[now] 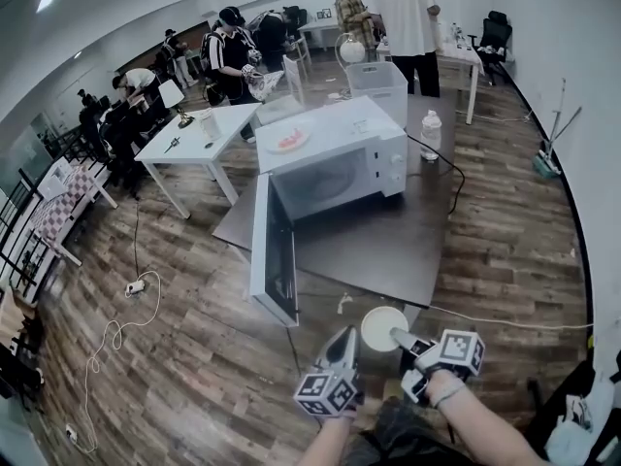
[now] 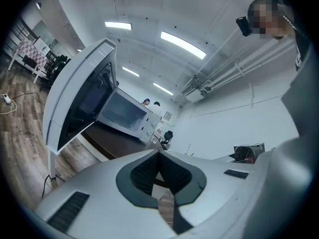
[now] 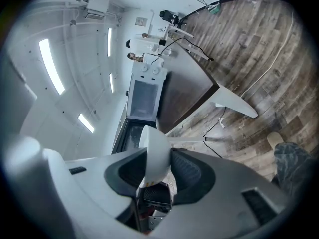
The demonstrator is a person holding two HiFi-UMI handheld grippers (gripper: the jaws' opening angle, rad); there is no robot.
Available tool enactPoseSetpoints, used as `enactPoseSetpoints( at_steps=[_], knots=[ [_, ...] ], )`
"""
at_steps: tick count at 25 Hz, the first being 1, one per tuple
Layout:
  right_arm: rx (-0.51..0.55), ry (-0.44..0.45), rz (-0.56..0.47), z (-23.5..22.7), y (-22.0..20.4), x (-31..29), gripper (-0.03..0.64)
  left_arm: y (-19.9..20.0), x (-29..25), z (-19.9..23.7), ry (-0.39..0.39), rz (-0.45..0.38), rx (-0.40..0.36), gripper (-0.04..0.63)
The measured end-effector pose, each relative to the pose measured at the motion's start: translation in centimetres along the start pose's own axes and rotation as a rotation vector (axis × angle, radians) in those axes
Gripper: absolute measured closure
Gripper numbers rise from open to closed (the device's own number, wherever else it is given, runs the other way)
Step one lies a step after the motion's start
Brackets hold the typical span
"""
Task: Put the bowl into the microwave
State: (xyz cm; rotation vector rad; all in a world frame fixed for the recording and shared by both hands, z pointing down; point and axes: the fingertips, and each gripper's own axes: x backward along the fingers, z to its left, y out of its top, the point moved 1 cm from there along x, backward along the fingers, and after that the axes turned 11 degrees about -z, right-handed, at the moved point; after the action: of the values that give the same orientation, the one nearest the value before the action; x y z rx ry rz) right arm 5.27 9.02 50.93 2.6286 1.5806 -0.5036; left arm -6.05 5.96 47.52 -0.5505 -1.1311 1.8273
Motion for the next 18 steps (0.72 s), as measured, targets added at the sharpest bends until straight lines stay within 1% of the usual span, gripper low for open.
enactPoseSetpoints(
  at_steps=[5,11,14,18],
  knots=[
    [0.005,-0.02,0.026,-0.2,1.9,-2.9,0.472,-0.3,-2.9,1.7,0.025,0.009,-0.014,0.583],
    [0.009,0.001,0.041,0.5,4.9,-5.9,0.472,-0.1,-6.8,2.5,0.032,0.003,-0.015,0.583],
    [-0.009,-0.001,0.051,0.7,6.1,-7.3,0.473,0.0,-8.8,3.1,0.038,0.0,-0.021,0.583],
    [0.006,-0.006,0.059,0.7,8.0,-9.1,0.473,-0.1,-11.2,3.8,0.047,0.0,-0.03,0.583]
  ],
)
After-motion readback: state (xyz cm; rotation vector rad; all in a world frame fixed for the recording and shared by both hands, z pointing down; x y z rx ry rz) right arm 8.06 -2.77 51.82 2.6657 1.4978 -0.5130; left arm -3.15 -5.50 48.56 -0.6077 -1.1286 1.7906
